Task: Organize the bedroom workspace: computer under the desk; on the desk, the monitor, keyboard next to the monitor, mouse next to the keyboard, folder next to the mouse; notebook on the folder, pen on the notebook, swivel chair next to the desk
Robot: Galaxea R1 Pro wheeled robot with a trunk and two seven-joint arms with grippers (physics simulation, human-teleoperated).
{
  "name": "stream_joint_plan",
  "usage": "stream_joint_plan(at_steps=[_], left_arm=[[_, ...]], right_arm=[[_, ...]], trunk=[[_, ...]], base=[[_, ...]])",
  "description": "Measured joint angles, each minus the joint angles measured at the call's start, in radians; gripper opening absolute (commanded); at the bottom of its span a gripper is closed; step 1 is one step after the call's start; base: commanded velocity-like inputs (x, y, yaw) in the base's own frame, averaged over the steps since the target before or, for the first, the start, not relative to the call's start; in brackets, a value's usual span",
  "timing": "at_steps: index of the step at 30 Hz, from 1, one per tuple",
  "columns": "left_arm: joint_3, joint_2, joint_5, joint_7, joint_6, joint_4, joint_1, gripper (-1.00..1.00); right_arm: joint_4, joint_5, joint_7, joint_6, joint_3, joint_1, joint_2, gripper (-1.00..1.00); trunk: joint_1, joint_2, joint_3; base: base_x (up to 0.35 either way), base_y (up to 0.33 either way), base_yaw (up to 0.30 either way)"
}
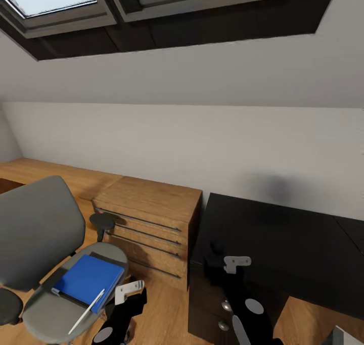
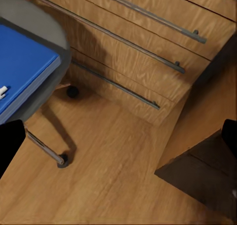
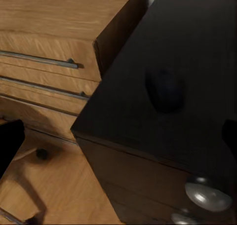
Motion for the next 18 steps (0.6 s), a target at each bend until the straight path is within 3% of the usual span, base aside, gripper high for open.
stream_joint_plan(at_steps=[18], left_arm=[[0.000, 0.001, 0.002, 0.000, 0.000, 0.003, 0.000, 1.00]], right_arm=[[0.007, 0.000, 0.000, -0.005, 0.000, 0.000, 0.000, 1.00]], trunk=[[0.000, 0.000, 0.000]], base=[[-0.335, 0.000, 0.000]])
